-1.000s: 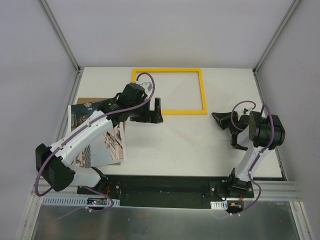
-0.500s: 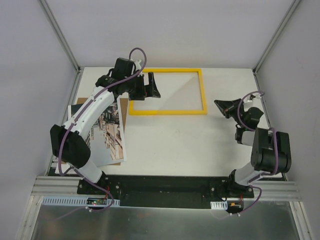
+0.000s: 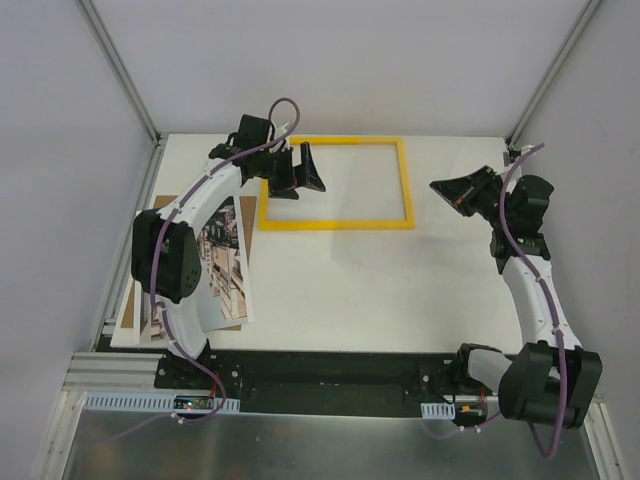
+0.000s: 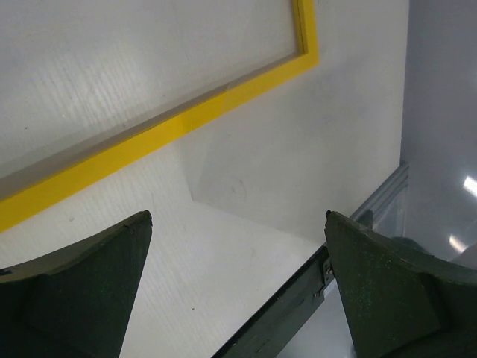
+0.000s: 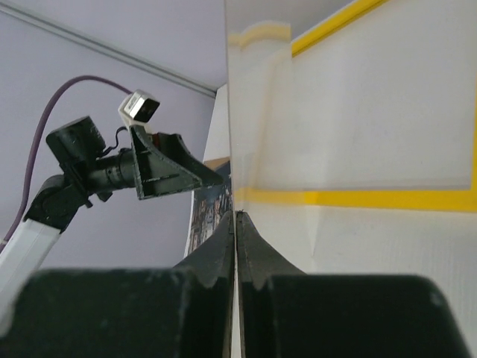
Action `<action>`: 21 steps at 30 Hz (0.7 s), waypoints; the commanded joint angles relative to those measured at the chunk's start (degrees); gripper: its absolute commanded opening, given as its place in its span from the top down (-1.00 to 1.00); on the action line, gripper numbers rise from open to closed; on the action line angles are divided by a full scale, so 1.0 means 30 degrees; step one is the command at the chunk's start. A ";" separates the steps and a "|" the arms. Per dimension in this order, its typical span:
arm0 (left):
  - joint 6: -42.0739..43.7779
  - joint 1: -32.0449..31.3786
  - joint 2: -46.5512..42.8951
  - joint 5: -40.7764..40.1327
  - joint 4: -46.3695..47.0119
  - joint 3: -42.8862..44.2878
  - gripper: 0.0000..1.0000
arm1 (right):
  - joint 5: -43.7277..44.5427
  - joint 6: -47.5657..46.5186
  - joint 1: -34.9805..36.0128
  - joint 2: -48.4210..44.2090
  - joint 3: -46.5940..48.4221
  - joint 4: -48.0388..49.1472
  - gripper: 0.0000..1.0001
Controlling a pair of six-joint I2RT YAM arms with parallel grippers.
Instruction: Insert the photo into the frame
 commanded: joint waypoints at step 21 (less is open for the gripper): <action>-0.3677 0.0754 0.4078 1.1296 1.4359 -0.1059 -0.98 | -0.1438 -0.0680 0.2026 -0.2395 0.5330 -0.7622 0.99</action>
